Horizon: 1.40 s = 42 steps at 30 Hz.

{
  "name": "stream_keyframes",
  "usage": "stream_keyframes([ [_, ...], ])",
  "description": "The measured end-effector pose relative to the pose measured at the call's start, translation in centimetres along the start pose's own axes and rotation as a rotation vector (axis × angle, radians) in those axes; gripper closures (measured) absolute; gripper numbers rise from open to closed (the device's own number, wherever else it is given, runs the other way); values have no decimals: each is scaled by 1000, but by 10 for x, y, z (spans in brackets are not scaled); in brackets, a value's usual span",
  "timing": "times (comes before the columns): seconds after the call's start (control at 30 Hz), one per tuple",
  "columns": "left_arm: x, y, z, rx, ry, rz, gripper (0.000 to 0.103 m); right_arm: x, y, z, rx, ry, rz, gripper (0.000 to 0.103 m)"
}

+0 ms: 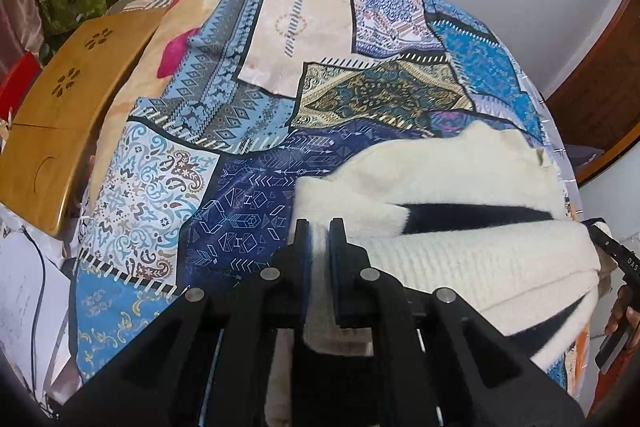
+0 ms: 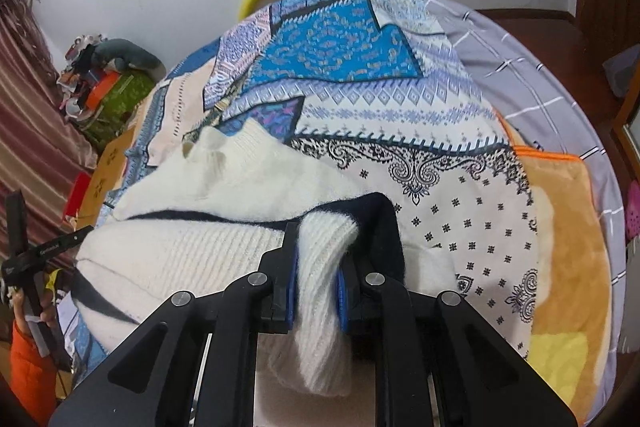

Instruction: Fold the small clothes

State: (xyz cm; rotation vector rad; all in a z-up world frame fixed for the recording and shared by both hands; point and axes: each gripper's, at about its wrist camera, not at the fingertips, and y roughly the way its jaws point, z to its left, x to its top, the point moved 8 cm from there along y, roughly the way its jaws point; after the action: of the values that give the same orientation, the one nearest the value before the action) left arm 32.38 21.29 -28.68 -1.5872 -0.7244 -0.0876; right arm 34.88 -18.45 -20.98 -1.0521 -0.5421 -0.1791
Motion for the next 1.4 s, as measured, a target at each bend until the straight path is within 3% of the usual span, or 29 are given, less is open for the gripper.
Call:
stream_keyframes([
  [0.33,7,-10,2,65,70,-30,82,8,-9,-1,23,2,4,86],
  [0.4,9,-16,4,69,62,-30,70,13,-18,-1,18,10,-12,81],
  [0.43,10,-19,6,66,50,-27,56,15,-20,-3,8,15,-28,79],
  [0.47,11,-23,8,59,30,-31,48,17,-24,-5,-13,21,-47,68],
  [0.5,12,-26,10,56,20,-38,47,20,-30,-10,-57,27,-79,54],
  [0.53,13,-29,12,56,11,-42,47,22,-34,-13,-76,29,-98,50],
  [0.6,12,-35,14,57,4,-36,45,23,-43,-17,-82,37,-118,49],
  [0.83,3,-57,18,81,2,-44,22,20,-64,-16,-113,-9,-126,49],
  [1.17,-30,-75,12,104,97,-29,19,-1,-93,-2,-149,-126,-151,46],
  [1.27,-39,-72,7,82,106,-15,12,-11,-90,-2,-144,-133,-127,45],
  [1.4,-51,-54,-3,84,137,33,12,-23,-70,1,-152,-161,-62,45],
])
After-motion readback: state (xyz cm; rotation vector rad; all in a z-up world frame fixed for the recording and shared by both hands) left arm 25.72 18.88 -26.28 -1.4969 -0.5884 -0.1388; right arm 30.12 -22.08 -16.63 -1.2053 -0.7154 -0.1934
